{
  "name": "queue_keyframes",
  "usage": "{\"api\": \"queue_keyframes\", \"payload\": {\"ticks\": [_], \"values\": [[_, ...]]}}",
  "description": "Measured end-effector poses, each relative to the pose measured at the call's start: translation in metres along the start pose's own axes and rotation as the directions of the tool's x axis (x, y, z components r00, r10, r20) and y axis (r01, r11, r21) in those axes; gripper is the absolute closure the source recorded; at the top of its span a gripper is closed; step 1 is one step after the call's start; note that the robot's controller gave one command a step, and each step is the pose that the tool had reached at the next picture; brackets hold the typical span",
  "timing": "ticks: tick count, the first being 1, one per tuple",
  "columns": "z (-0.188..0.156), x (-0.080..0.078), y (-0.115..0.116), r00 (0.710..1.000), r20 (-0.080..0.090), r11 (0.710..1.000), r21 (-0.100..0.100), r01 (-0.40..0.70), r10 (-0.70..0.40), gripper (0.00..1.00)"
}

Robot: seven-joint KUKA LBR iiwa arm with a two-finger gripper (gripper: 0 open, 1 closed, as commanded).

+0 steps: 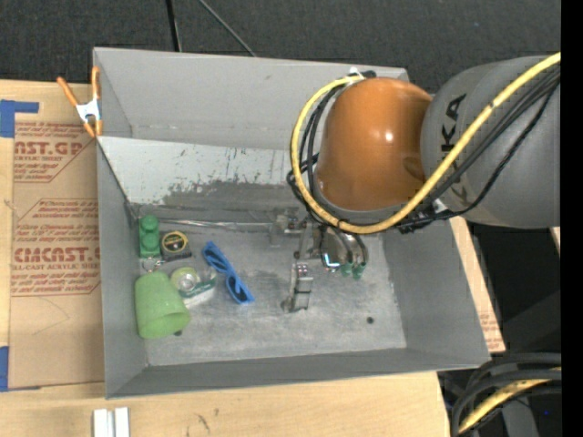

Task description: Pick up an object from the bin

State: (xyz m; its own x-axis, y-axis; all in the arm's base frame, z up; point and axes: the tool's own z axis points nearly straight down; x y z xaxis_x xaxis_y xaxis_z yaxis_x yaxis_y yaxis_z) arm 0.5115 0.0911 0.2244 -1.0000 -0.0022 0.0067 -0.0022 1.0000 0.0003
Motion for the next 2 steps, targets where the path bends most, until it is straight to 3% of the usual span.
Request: {"api": "queue_keyframes", "payload": {"ticks": [1,2], "values": [[0.104,-0.019,0.061,1.0,0.001,1.0,-0.001,0.008,-0.008,0.0],[0.156,-0.058,0.046,0.999,0.01,0.999,0.0,0.041,-0.041,0.0]]}}
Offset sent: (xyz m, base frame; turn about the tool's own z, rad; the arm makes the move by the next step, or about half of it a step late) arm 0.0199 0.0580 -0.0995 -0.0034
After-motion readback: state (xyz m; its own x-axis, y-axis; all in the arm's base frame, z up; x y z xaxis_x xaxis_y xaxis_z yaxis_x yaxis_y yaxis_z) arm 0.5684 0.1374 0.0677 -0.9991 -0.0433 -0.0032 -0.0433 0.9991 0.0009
